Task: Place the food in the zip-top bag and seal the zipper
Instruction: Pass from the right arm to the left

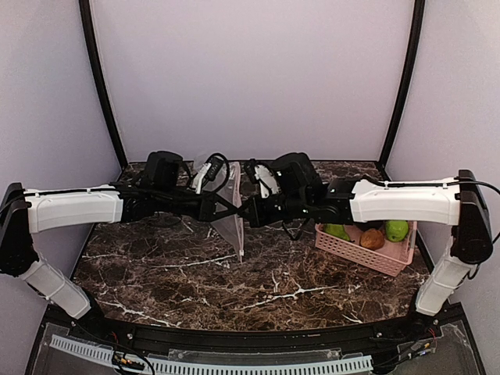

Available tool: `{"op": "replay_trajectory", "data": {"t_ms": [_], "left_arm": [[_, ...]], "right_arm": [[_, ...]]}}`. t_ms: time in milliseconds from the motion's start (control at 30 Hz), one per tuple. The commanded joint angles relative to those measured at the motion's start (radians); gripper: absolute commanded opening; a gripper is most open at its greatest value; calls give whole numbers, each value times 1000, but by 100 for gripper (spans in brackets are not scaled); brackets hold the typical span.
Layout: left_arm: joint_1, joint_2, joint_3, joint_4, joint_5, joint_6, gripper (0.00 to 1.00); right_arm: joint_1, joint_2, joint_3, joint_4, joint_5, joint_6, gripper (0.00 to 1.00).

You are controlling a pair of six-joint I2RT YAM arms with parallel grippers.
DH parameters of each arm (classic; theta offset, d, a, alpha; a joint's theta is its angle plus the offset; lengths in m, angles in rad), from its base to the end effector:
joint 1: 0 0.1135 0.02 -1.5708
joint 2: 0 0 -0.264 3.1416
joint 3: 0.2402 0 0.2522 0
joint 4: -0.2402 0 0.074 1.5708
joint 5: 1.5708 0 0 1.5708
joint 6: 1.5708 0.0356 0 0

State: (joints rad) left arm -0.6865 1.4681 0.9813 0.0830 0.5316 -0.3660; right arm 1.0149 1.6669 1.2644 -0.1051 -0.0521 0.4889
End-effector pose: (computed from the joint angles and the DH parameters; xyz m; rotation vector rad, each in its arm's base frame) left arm 0.2467 -0.2255 0.2734 0.7031 1.9997 -1.1829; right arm 0.2042 0.3322 0.2823 -0.6119 2.1415 0.9369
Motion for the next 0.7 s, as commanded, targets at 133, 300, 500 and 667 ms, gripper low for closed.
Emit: {"op": "replay_trajectory", "data": {"t_ms": [133, 300, 500, 667], "left_arm": [[2, -5, 12, -4, -34, -8, 2], [1, -23, 2, 3, -70, -6, 1], [2, -91, -4, -121, -335, 42, 1], [2, -114, 11, -156, -388, 69, 1]], "right_arm": [[38, 24, 30, 34, -22, 17, 0], [44, 37, 46, -25, 101, 71, 0], [43, 10, 17, -103, 313, 186, 0], [28, -8, -5, -133, 387, 226, 0]]}}
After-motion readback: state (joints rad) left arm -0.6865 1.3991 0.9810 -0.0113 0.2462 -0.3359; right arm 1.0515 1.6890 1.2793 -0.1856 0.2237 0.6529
